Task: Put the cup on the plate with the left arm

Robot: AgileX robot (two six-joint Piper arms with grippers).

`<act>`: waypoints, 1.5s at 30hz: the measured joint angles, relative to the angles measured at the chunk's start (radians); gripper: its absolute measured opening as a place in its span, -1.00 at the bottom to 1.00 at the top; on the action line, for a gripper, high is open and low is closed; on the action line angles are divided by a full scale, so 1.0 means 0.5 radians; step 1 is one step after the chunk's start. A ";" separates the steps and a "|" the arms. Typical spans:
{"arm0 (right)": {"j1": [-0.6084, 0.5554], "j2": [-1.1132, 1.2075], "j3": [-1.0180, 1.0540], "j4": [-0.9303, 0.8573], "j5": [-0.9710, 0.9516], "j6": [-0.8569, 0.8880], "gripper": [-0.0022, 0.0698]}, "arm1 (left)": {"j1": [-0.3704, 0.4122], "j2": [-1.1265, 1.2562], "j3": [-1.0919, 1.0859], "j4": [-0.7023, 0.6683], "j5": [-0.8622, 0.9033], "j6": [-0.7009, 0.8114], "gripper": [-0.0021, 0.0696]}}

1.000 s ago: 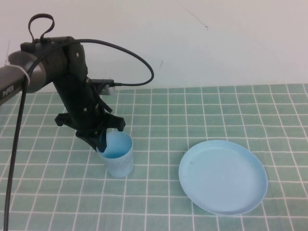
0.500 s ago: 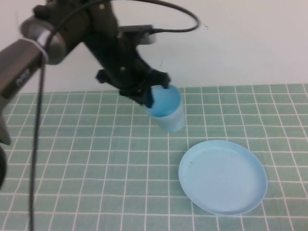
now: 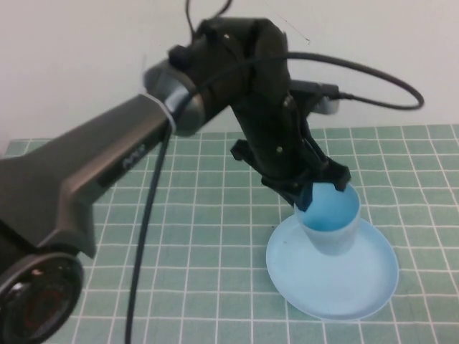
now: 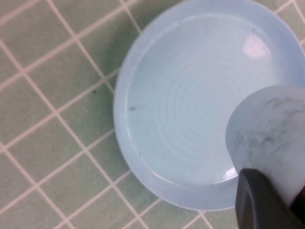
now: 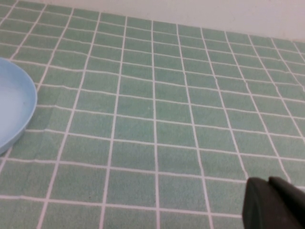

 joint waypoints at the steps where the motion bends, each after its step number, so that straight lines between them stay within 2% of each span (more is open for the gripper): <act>1: 0.000 0.000 0.000 0.000 0.000 0.000 -0.95 | -0.016 0.024 0.000 0.008 0.000 -0.003 -0.92; 12: 0.000 0.000 0.000 0.000 0.000 0.000 -0.95 | -0.078 0.262 0.000 0.075 -0.004 -0.046 -0.88; 14: 0.000 0.000 0.000 0.000 0.000 0.000 -0.95 | -0.078 0.271 0.000 0.107 -0.007 -0.051 -0.72; 19: 0.000 0.000 0.000 0.000 0.000 0.000 -0.95 | -0.078 0.272 0.000 0.174 -0.006 -0.144 -0.05; 21: 0.000 0.000 0.000 0.000 0.000 0.000 -0.95 | -0.078 0.259 0.000 0.207 -0.006 -0.175 0.03; 23: 0.000 0.000 0.000 0.000 0.000 0.000 -0.95 | -0.078 0.209 -0.011 0.274 -0.006 -0.194 -0.07; 28: 0.000 0.000 0.000 0.000 0.000 0.000 -0.95 | -0.074 -0.044 -0.083 0.551 -0.006 -0.191 -0.70; 30: 0.000 0.000 0.000 0.000 0.000 0.000 -0.95 | -0.071 -0.195 -0.092 0.672 -0.003 -0.187 -0.83; 34: 0.000 0.000 0.000 0.000 0.000 0.000 -0.95 | -0.033 -0.467 -0.100 0.772 0.015 -0.178 -0.92; 39: 0.000 0.000 0.000 0.000 0.000 0.000 -0.95 | 0.021 -0.812 0.050 0.797 0.015 -0.157 -0.93; 45: 0.000 0.000 0.000 0.000 0.000 0.000 -0.95 | 0.087 -1.366 0.716 0.810 0.018 -0.175 -0.94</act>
